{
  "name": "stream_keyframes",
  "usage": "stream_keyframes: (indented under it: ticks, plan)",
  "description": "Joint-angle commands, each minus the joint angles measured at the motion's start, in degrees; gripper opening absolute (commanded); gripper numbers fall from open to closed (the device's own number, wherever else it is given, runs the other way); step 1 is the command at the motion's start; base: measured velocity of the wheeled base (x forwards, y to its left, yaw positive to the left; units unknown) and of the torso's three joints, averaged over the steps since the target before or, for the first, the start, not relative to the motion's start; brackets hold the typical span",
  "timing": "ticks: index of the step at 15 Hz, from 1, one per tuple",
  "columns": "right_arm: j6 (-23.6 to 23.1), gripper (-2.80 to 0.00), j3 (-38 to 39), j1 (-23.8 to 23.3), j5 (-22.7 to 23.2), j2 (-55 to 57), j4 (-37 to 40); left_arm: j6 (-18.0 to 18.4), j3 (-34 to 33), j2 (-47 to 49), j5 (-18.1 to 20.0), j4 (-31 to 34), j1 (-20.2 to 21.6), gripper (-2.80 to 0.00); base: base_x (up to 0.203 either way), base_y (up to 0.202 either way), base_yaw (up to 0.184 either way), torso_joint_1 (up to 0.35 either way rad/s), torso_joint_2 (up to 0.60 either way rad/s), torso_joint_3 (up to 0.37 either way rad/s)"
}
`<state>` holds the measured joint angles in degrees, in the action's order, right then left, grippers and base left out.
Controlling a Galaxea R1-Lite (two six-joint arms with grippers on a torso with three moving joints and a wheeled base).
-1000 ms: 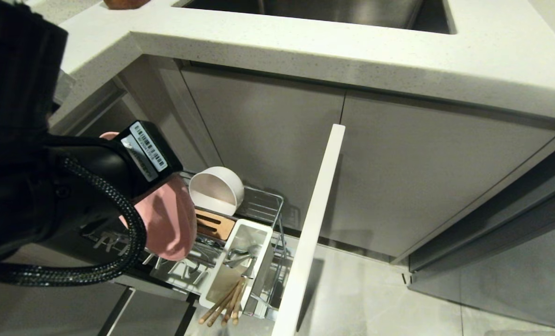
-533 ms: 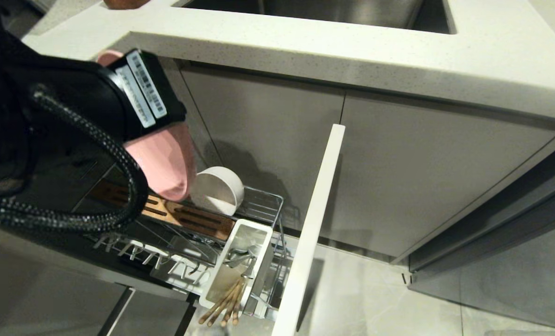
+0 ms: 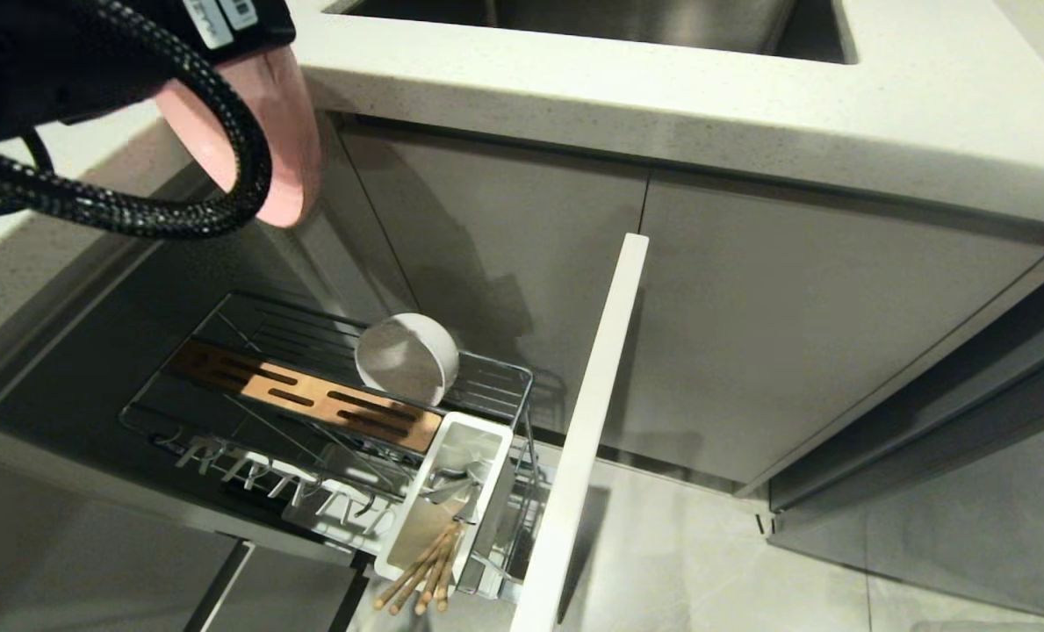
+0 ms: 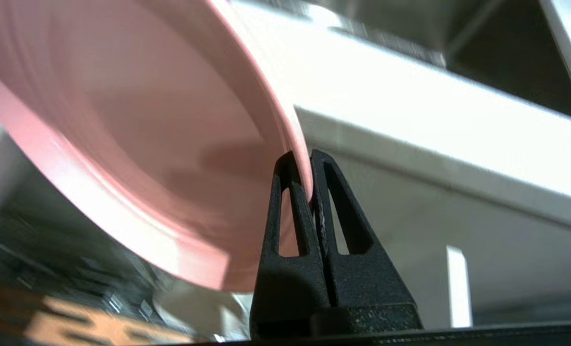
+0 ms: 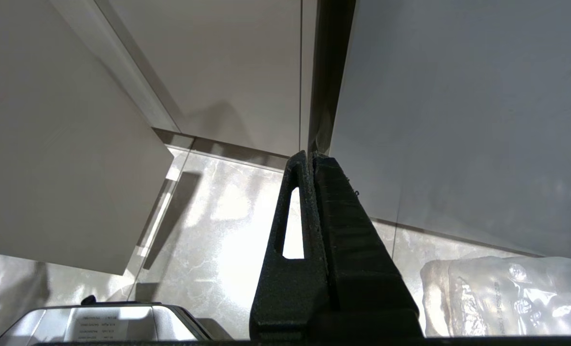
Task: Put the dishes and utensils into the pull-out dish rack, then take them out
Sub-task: Take the plate out of the cupboard
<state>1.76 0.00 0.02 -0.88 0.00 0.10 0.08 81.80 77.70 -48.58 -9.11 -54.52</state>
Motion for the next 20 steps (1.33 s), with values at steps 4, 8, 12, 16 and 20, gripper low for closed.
stream_keyframes:
  ticks: [4,8,12,16,20]
  plan:
    - [0.0,-2.8,0.09,-0.01,0.0,0.0,-0.01,11.27,-1.25,0.96,-2.88,-12.32,2.87,-2.8,0.0,0.0,0.0,0.0,0.0,0.0]
    - [0.0,-2.8,0.17,0.06,0.0,0.0,-0.01,11.57,-1.06,0.19,-1.69,-12.69,8.0,-2.8,0.0,0.0,0.0,0.0,0.0,0.0]
    - [0.0,-2.8,0.14,0.02,0.0,0.0,-0.01,11.65,-1.12,-0.01,-1.95,-12.73,12.73,-2.8,0.0,0.0,0.0,0.0,0.0,0.0]
    - [0.0,-2.8,0.18,0.06,0.0,0.0,-0.01,12.57,-0.94,-0.01,-2.63,-12.29,17.45,-2.8,0.0,0.0,0.0,0.0,0.0,0.0]
    - [0.0,-2.8,0.09,0.06,0.0,0.0,-0.01,14.32,-1.43,0.08,-3.21,-11.08,20.81,-2.8,0.0,0.0,0.0,0.0,0.0,0.0]
